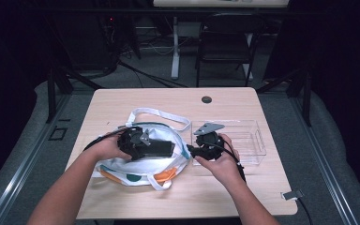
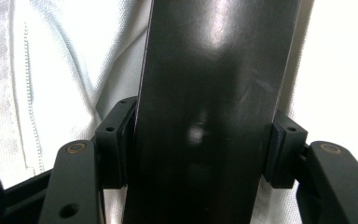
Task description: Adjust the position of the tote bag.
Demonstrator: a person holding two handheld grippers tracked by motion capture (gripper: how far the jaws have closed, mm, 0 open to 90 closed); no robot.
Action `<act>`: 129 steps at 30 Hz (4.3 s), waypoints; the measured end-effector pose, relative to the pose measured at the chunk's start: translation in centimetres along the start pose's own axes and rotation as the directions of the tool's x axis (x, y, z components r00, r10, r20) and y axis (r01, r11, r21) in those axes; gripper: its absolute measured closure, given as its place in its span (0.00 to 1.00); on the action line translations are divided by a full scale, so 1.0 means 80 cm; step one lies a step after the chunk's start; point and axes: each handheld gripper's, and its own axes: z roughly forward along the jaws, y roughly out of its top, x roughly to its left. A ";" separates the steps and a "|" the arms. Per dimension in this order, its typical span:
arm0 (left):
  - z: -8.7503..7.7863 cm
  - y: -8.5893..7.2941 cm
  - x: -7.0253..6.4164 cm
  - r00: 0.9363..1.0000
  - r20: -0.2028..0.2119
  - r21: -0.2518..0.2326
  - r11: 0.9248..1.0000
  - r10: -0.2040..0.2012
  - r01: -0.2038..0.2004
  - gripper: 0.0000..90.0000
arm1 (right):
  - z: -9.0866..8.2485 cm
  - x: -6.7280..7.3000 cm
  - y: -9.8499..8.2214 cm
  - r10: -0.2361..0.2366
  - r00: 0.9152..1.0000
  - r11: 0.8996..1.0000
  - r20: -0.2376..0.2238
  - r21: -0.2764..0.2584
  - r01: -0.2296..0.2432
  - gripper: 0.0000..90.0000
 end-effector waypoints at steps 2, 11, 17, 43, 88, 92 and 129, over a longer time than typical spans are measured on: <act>0.000 0.000 0.000 1.000 -0.004 -0.001 1.000 0.001 -0.001 0.44 | 0.001 0.000 0.000 0.003 1.000 1.000 -0.002 -0.001 -0.003 0.53; -0.001 -0.001 -0.001 1.000 -0.008 -0.004 1.000 0.003 -0.003 0.45 | 0.000 0.001 0.000 -0.001 1.000 1.000 -0.001 -0.005 0.001 0.53; -0.007 -0.002 -0.002 1.000 0.013 -0.006 1.000 -0.008 0.008 0.45 | 0.001 0.000 0.000 -0.001 1.000 1.000 0.000 -0.003 0.001 0.53; -0.044 -0.012 -0.005 0.998 0.032 -0.042 0.998 -0.055 0.056 0.47 | 0.001 -0.001 -0.001 -0.041 0.999 0.999 0.028 -0.002 0.041 0.51; -0.113 -0.006 0.009 0.989 0.044 -0.122 0.982 -0.141 0.145 0.47 | -0.003 -0.042 0.010 -0.161 0.975 0.978 -0.152 0.104 0.178 0.45; -0.115 -0.001 0.011 0.990 0.046 -0.121 0.983 -0.133 0.137 0.47 | -0.005 -0.048 0.015 -0.177 0.968 0.972 -0.179 0.122 0.201 0.45; -0.115 0.107 0.013 0.996 0.082 -0.138 0.990 0.026 -0.015 0.47 | -0.030 -0.063 0.073 -0.451 0.847 0.871 -0.280 0.069 0.486 0.36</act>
